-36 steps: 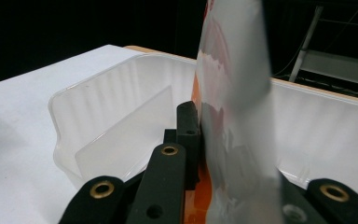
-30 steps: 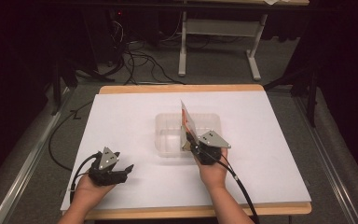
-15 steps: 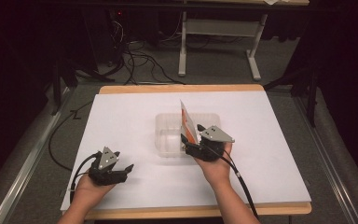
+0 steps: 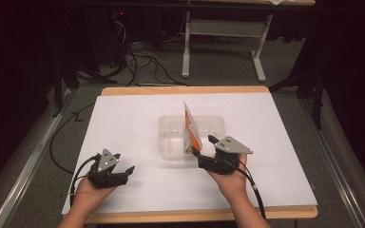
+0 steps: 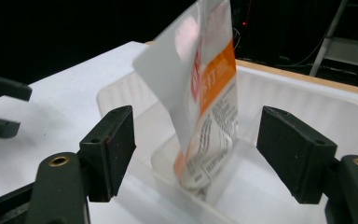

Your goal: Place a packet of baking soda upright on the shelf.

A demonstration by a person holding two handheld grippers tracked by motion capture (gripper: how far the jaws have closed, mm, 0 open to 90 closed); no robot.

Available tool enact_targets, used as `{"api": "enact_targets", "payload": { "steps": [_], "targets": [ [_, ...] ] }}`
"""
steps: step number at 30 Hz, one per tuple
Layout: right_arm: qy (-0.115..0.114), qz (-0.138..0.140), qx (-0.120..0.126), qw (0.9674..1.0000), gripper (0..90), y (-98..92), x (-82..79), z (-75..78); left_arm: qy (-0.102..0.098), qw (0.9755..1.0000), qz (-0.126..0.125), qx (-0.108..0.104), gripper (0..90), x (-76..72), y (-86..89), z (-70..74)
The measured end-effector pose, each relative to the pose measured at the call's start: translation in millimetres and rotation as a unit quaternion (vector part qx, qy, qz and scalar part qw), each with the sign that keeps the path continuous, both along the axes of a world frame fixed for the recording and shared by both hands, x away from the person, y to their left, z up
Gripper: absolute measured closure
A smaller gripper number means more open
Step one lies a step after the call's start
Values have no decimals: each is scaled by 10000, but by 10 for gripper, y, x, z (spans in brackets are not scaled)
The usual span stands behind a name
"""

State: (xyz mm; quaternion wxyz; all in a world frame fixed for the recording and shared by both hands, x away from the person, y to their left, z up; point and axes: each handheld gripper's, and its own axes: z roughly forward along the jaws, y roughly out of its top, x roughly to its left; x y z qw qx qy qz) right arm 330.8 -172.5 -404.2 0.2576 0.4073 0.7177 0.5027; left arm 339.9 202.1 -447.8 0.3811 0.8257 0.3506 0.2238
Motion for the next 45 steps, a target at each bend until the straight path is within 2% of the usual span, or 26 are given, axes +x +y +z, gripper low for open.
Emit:
{"api": "enact_targets", "payload": {
  "steps": [6,12,17,19,21,24,26,28,30,34,39,45],
  "targets": [
    [-26,-106,-35,9999,284,-275,-206,20,-8,10000,47,-25,296,1,14,1],
    [-35,-530,-179,9984,292,-717,-332,16,5,9999,110,-39,295,2,35,-2],
    [72,-1033,-300,9942,303,-1206,-429,-84,28,9999,150,-30,295,1,43,-16],
    [49,-1242,-447,9912,328,-1391,-491,-166,75,9998,176,-33,295,3,38,-31],
    [152,-1401,-633,9880,343,-1543,-518,-223,113,9997,193,-1,294,3,23,-45],
    [211,-1610,-434,9858,333,-1682,-531,-189,128,9997,188,76,293,-7,-24,-58],
    [315,-1611,-332,9859,333,-1713,-529,-213,73,9998,123,140,293,-25,-61,-57],
    [476,-1502,-346,9869,343,-1693,-504,-256,-6,9998,19,199,293,-44,-92,-52],
    [449,-1311,-506,9891,348,-1629,-483,-266,-9,9997,-21,255,293,-45,-108,-58],
    [452,-1107,-604,9910,348,-1524,-448,-273,78,9996,40,279,291,-19,-88,-80],
    [570,-1025,-720,9905,348,-1468,-435,-298,52,9998,53,163,291,-26,-50,-56],
    [624,-1191,-690,9885,346,-1509,-439,-304,13,9999,56,159,289,-30,-61,-45]
  ]
}}
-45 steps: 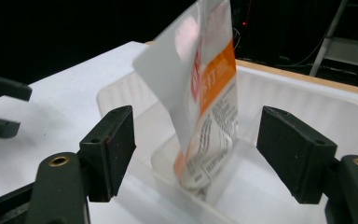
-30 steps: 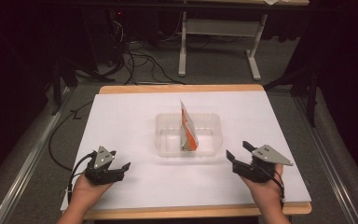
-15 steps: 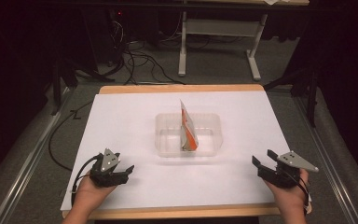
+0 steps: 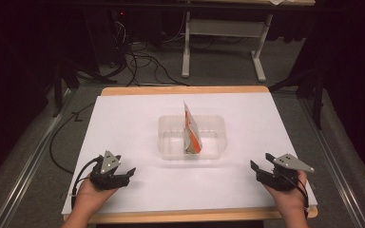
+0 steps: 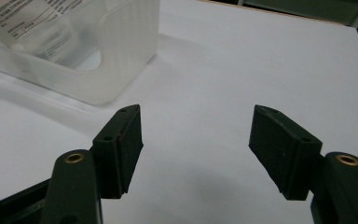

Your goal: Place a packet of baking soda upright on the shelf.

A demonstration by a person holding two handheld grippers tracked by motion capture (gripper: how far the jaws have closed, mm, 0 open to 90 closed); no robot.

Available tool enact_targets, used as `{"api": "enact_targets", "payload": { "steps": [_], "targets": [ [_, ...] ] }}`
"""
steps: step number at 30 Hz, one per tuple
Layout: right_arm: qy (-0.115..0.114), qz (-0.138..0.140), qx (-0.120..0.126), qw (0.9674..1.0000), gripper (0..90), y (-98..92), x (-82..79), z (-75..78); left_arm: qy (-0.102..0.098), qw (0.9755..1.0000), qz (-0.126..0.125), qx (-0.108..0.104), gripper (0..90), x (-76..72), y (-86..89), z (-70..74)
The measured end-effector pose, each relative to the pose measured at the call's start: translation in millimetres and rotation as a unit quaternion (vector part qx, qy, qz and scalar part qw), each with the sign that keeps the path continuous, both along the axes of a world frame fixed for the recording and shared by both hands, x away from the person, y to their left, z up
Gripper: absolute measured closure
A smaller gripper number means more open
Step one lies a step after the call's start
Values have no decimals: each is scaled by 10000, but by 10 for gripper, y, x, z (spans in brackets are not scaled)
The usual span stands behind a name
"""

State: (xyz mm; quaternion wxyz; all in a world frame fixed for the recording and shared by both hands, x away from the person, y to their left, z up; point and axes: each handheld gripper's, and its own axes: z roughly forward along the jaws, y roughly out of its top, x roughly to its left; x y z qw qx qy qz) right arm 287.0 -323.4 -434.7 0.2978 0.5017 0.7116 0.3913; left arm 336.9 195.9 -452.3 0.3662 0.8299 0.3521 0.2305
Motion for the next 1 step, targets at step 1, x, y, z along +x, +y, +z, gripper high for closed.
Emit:
{"api": "enact_targets", "payload": {
  "steps": [1],
  "targets": [
    [-36,-6,56,10000,313,-3,-9,10,-17,10000,15,33,287,-2,-15,-4]
  ]
}}
